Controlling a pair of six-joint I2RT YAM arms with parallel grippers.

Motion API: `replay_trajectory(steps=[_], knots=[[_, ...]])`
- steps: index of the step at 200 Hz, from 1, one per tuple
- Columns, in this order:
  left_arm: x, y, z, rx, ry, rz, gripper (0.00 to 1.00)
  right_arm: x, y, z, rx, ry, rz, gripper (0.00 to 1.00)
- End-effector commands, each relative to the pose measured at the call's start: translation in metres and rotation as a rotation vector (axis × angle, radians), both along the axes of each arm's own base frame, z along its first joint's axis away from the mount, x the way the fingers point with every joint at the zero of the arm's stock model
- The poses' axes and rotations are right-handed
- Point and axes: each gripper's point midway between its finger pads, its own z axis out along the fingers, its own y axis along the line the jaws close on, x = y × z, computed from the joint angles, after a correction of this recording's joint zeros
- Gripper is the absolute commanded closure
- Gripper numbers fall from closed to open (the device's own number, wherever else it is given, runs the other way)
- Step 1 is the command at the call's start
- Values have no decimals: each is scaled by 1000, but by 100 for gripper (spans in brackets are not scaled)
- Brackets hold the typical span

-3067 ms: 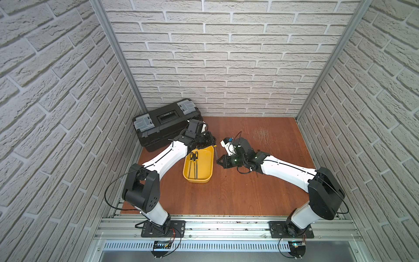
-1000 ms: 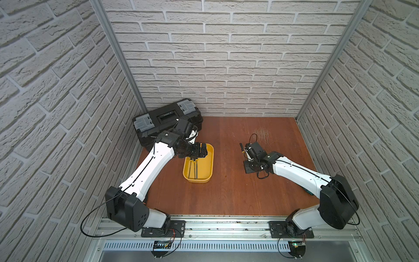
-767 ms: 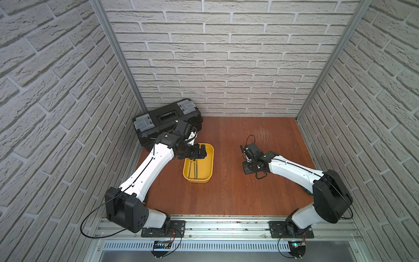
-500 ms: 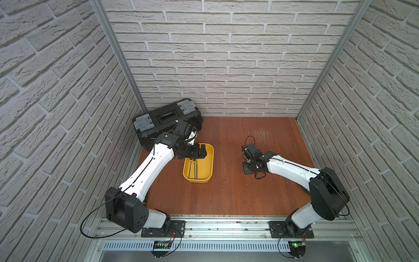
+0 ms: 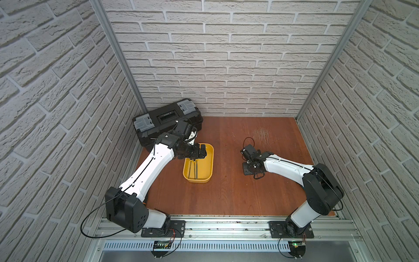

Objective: Take the file tool out of the storage box
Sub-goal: Place the file tool at the center of the board.

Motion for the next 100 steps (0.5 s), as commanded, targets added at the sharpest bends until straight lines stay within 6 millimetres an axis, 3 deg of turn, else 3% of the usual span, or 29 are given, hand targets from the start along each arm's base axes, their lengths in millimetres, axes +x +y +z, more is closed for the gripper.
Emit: replay_trajectory(steps=[1, 100], knots=[[5, 2, -2, 8, -14, 8, 1, 9, -1, -1, -5, -22, -23, 97], [7, 8, -8, 41, -4, 31, 2, 6, 0, -23, -16, 28, -23, 97]])
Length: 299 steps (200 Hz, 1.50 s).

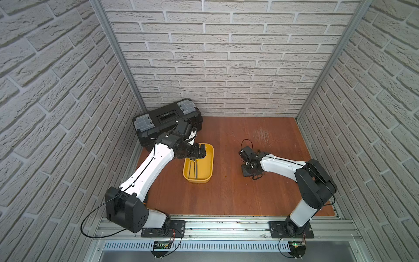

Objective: Take the file tool out of the storage box
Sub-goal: Place the file tool at the center of the board.

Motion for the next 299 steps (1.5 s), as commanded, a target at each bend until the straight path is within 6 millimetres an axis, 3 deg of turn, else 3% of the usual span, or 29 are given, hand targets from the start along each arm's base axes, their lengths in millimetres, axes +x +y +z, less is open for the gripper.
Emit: replay_trajectory(steps=[1, 37, 123, 151, 171, 208, 240, 261, 299], knots=[[5, 5, -7, 25, 3, 24, 2, 7, 1, 0, 12, -24, -20, 97], [7, 12, -20, 81, 28, 45, 2, 5, 1, -3, 16, -26, -21, 95], [23, 5, -51, 172, 71, 64, 7, -1, -5, 13, 24, -63, -14, 62], [36, -4, -65, 172, 82, 68, 10, -1, 7, 39, 106, -111, 30, 55], [47, -6, -73, 187, 81, 73, 15, 0, 21, 72, 209, -182, 91, 47], [64, -11, -90, 200, 84, 80, 22, -4, 34, 133, 314, -268, 174, 23], [76, -8, -105, 250, 95, 102, 27, -9, 43, 170, 397, -325, 211, 15], [82, -8, -116, 271, 106, 112, 31, -11, 44, 178, 413, -343, 219, 15], [93, -12, -137, 288, 124, 121, 37, -14, 43, 166, 403, -320, 225, 15]])
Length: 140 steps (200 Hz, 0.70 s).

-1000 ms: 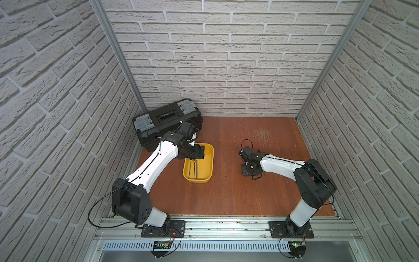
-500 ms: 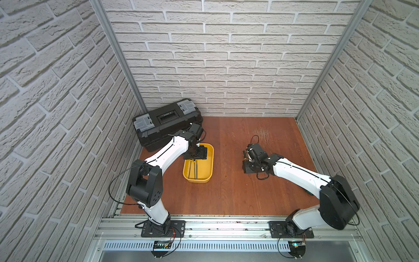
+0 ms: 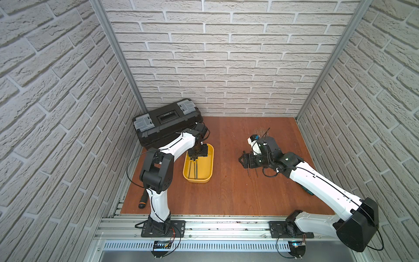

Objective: Take the file tool out of the storage box
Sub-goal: Pick up the file tool from the storage box.

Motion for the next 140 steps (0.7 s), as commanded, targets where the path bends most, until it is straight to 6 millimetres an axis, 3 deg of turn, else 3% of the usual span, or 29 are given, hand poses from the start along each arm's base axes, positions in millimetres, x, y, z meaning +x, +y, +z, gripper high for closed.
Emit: replay_trajectory(steps=[1, 79, 140], knots=[[15, -3, -4, 14, -30, 14, 37, -4, 1, -3, 3, 9, 23, 15], [31, 0, -24, 68, -26, 32, 52, -4, -3, -16, -14, 14, 11, 15], [29, 8, -26, 107, -25, 42, 54, -4, -3, -21, -25, 22, 9, 15]])
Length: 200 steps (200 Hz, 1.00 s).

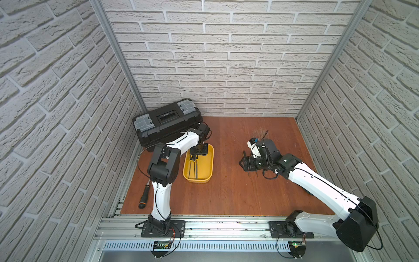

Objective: Take the file tool out of the storage box
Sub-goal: Pick up the file tool from the storage box.

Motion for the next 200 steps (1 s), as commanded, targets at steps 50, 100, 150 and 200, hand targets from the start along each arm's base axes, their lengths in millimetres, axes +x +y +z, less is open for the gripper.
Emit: replay_trajectory(steps=[50, 100, 150, 200], knots=[[0, 9, -6, 57, 8, 15, 55, 5, 0, -4, -8, -16, 3, 15], [0, 12, -13, 66, 25, 17, 55, 4, 0, -5, -11, -14, 0, 15], [0, 12, -19, 65, 37, 20, 55, 4, -2, -7, -18, -10, -3, 15], [2, 16, -25, 72, 49, 19, 61, 5, -1, -9, -14, -5, -6, 15]])
